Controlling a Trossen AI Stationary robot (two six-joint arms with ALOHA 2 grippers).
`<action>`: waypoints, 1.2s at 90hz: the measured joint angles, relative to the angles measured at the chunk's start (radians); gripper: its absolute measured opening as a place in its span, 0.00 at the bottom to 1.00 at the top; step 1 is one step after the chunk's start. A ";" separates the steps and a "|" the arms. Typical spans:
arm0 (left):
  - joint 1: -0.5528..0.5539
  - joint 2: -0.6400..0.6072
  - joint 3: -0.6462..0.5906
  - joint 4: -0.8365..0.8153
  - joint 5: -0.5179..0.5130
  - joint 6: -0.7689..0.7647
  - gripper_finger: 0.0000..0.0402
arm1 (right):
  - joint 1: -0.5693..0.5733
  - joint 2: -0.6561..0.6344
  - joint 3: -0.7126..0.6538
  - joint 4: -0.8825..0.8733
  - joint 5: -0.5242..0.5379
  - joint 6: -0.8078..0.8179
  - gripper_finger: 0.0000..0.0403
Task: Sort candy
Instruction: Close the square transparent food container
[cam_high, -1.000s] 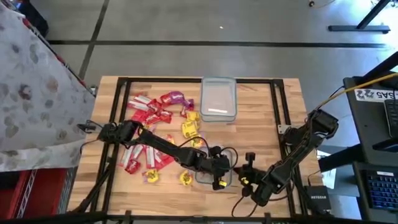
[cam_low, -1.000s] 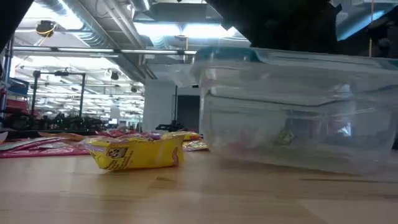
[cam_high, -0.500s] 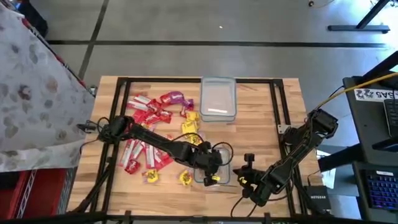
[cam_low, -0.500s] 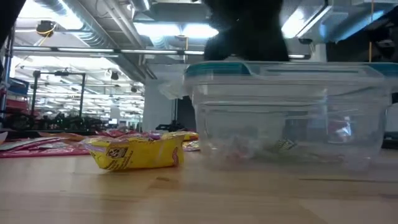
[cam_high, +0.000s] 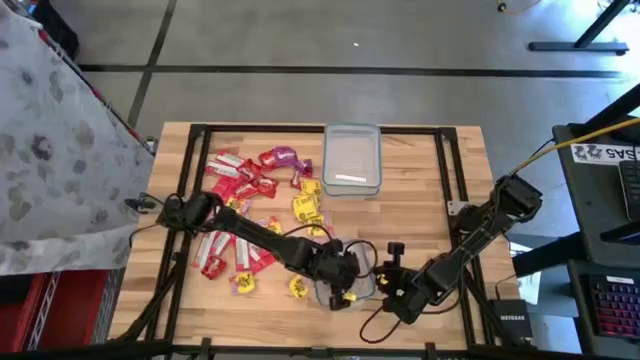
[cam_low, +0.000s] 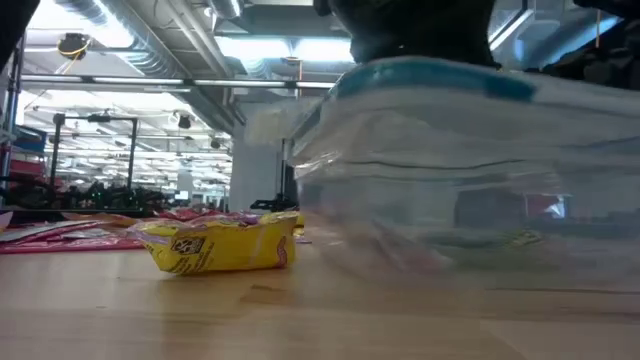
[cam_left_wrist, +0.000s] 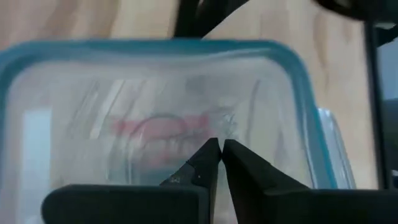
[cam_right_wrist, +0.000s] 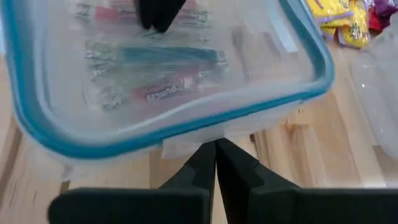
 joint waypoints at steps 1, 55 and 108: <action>0.000 0.000 0.000 0.002 0.002 0.000 0.04 | 0.000 0.000 0.000 0.002 0.000 -0.001 0.00; -0.008 0.017 -0.029 0.094 -0.029 0.063 0.04 | 0.007 -0.008 -0.125 0.315 -0.033 -0.202 0.00; 0.060 0.106 -0.063 0.465 -0.187 0.090 0.04 | 0.135 -0.226 -0.003 -0.027 -0.013 -0.097 0.00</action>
